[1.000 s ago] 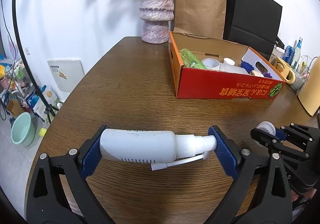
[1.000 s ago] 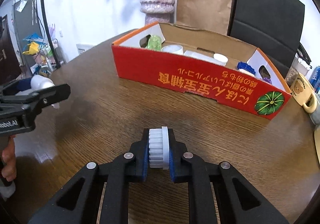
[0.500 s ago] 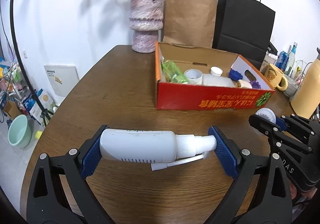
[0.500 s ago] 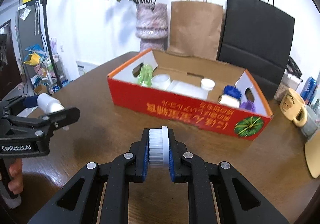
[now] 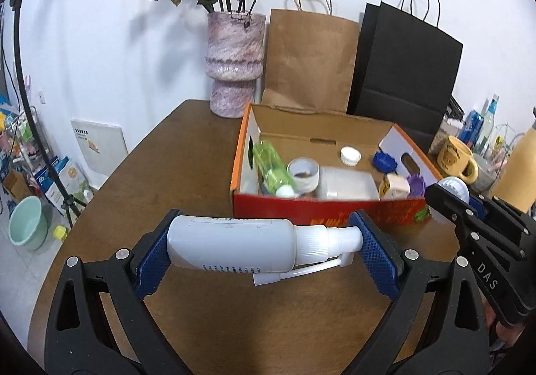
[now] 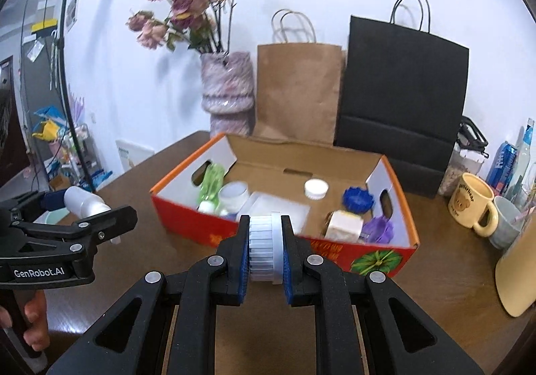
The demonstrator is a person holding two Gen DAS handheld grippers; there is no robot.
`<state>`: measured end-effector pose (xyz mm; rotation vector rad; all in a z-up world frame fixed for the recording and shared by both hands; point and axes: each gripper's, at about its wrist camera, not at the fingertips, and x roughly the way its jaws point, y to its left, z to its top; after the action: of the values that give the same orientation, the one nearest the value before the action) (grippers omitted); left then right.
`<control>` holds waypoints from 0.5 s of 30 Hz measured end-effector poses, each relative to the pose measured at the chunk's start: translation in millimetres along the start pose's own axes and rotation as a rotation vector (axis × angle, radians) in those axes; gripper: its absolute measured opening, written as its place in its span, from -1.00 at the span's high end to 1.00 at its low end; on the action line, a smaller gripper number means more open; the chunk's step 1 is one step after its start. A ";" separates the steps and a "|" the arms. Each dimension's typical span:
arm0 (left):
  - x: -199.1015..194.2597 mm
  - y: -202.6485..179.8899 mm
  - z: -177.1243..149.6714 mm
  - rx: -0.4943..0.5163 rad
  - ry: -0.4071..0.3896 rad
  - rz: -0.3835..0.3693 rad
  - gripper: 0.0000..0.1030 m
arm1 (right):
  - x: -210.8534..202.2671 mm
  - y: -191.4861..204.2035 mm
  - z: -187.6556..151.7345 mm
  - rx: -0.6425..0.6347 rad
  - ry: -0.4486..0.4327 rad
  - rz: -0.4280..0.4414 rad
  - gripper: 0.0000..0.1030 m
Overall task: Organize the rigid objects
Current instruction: 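Carry the spray bottle in the left gripper and white cap in the right gripper over the box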
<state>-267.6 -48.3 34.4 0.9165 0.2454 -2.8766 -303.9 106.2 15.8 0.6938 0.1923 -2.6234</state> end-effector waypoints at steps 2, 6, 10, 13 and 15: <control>3.1 -3.1 6.2 -0.015 -0.008 -0.003 -0.87 | 1.7 -4.5 3.3 0.005 -0.009 -0.002 0.66; 11.1 -8.8 16.1 -0.031 -0.018 -0.001 -0.87 | 7.3 -13.8 10.1 0.019 -0.021 -0.004 0.66; 20.6 -13.2 22.1 -0.033 -0.019 0.011 -0.87 | 15.6 -21.9 17.8 0.033 -0.030 -0.002 0.66; 28.2 -14.8 27.6 -0.041 -0.018 0.011 -0.87 | 23.1 -26.4 23.4 0.035 -0.035 -0.001 0.66; 33.8 -15.9 31.9 -0.044 -0.019 0.012 -0.87 | 28.3 -28.9 26.0 0.035 -0.035 -0.001 0.66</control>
<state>-315.5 -40.6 42.3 0.8793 0.2986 -2.8555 -350.1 116.0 24.9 0.6588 0.1370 -2.6434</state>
